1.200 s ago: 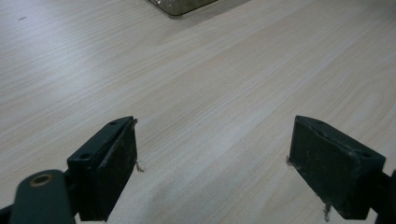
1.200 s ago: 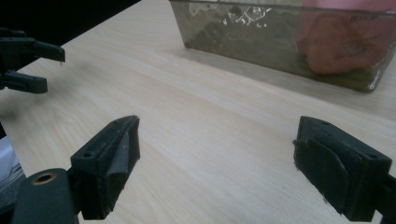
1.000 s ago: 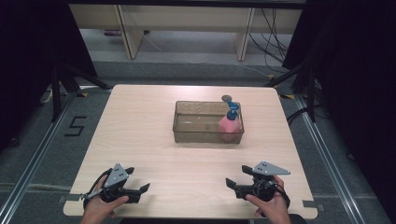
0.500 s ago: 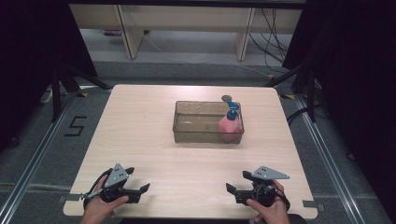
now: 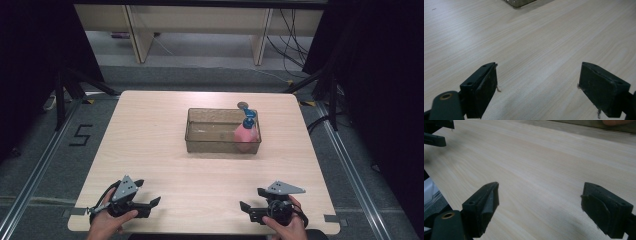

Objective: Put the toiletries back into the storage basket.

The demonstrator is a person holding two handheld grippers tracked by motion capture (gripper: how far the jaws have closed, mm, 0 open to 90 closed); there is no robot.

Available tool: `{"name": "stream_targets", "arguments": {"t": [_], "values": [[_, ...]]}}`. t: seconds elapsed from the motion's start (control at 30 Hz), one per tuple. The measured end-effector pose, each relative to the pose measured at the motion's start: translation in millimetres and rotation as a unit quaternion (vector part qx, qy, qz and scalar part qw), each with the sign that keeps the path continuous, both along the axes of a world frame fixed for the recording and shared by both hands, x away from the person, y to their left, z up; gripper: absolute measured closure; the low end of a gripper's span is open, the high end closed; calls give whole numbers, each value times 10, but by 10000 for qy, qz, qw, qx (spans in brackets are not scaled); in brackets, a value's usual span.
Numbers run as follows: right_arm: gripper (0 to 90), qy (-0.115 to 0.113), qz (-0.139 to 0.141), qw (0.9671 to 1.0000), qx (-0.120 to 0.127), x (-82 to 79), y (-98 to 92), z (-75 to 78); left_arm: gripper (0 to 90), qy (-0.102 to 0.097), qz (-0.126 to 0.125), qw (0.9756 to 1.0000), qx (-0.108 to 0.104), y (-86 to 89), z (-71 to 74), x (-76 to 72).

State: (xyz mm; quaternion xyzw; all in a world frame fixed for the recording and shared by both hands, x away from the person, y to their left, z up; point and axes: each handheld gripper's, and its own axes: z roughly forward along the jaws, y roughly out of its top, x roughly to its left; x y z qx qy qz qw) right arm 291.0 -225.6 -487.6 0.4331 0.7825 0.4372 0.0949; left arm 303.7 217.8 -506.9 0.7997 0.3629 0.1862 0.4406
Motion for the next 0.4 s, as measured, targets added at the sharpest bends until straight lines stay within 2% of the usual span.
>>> {"name": "stream_targets", "arguments": {"t": [0.07,0.1,0.13,0.17,0.2,0.3,0.33,0.4], "values": [[158,39,29,10000,-1,6,0,-5,148,-2,7,10000,-36,-5,0,-1],[159,140,-51,9999,60,0,18,-18,148,-2,3,10000,-34,-5,0,-1],[160,118,-18,9999,-37,9,3,-15,148,0,-7,10000,-25,-4,1,-1],[159,174,-9,9998,54,2,16,-18,148,3,-22,10000,-15,-4,0,-1],[160,163,172,9997,25,20,4,-21,148,5,-28,10000,-10,-7,-1,-2],[160,67,14,10000,-52,9,8,-26,148,-2,-20,10000,-24,-17,-4,-4],[160,106,-20,9999,-27,15,19,-33,148,-1,-24,10000,-19,-18,-4,-3],[159,111,53,9999,-6,13,11,-22,148,-2,-10,10000,3,-20,0,-7]]}}
